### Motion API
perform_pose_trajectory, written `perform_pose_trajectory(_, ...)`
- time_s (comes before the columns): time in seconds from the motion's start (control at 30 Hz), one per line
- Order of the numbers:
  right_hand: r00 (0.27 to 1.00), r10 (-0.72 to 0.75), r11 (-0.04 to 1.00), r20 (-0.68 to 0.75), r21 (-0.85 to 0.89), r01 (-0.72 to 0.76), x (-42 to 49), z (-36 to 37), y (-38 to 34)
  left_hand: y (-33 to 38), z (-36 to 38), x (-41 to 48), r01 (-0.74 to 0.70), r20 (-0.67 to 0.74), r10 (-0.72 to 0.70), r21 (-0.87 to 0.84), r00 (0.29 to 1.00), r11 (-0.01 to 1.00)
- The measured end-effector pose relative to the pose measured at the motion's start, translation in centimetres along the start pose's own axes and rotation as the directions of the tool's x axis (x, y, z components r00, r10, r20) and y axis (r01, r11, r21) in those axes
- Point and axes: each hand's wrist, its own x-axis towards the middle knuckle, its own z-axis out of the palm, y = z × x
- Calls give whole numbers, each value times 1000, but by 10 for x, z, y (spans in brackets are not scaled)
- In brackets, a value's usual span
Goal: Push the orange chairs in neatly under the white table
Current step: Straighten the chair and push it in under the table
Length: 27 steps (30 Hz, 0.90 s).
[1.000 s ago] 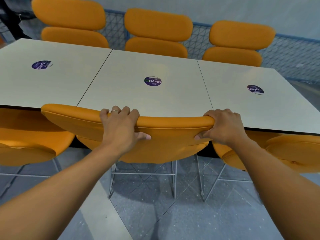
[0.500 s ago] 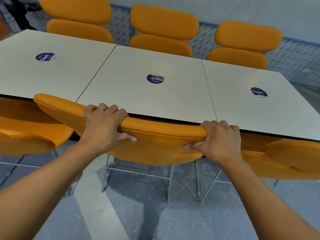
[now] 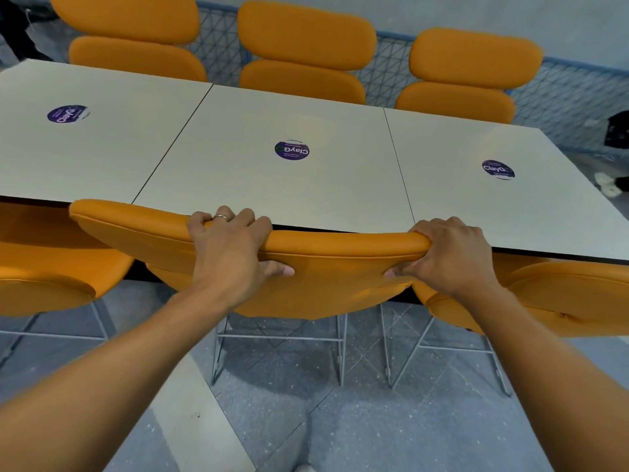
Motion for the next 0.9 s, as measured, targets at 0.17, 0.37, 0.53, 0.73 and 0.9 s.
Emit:
perform_pose_trajectory(0.17, 999, 18, 1000, -31, -3, -19, -8, 8, -17, -19, -3, -3, -12, -20, 12, 8, 1000, 1000)
perform_pose_trajectory(0.37, 1000, 21, 1000, 4, 1, -21, -8, 5, -18, -18, -2, -4, -5, -22, 5, 18, 1000, 1000)
perform_pose_trajectory(0.53, 1000, 26, 1000, 11, 11, -26, -11, 5, -19, -17, -2, -5, 3, -16, -2, 54, 1000, 999)
perform_pose_trajectory(0.73, 999, 21, 1000, 28, -1, -21, -12, 2, -19, -15, -4, -5, 14, -1, -14, 71, 1000, 997)
perform_pose_trajectory(0.9, 1000, 3, 1000, 19, -5, -3, -13, 2, -18, -16, -4, -6, 11, 12, -12, 61, 1000, 998)
